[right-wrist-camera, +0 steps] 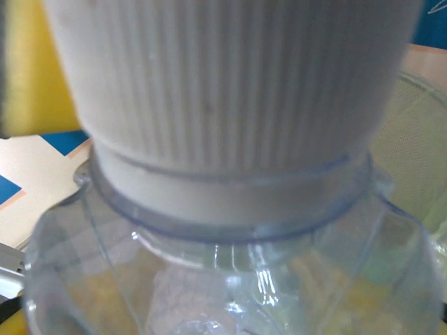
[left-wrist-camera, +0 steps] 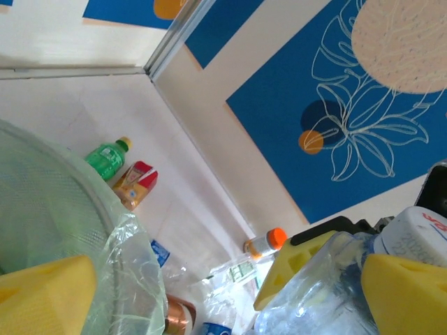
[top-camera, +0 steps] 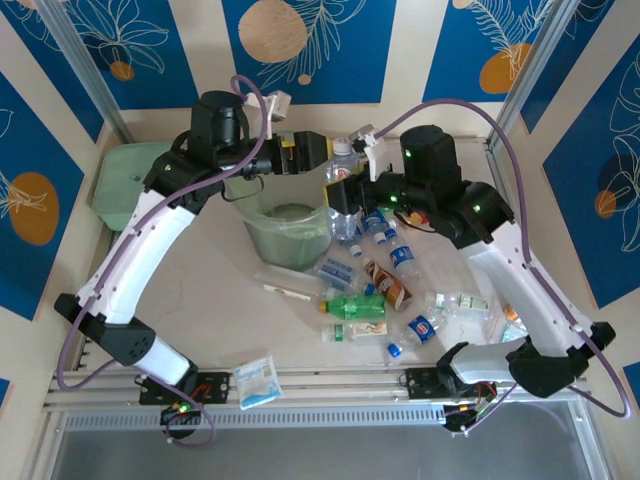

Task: Put the plastic bottles in the bin

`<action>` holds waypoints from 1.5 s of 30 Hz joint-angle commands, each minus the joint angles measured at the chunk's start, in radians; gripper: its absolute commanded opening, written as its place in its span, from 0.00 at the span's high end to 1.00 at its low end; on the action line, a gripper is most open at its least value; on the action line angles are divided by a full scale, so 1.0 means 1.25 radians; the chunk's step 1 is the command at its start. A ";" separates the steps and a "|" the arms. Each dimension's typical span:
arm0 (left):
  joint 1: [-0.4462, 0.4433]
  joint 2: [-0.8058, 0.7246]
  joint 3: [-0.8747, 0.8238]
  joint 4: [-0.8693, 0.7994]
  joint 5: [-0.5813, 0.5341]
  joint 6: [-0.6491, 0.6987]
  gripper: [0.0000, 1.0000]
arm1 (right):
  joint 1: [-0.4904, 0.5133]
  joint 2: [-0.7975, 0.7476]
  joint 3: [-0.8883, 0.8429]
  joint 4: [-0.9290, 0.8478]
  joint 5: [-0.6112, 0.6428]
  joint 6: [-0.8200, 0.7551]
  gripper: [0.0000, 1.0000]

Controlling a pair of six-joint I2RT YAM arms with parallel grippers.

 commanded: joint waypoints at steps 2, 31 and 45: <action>0.020 -0.046 -0.027 0.081 0.048 -0.022 0.00 | 0.031 0.041 0.052 -0.055 -0.032 -0.035 0.48; 0.119 -0.079 -0.085 0.126 0.122 -0.043 0.24 | 0.022 0.232 0.236 -0.038 -0.146 0.029 0.47; 0.143 -0.187 -0.213 0.053 -0.141 0.006 0.18 | -0.015 0.469 0.410 -0.063 0.028 0.106 0.48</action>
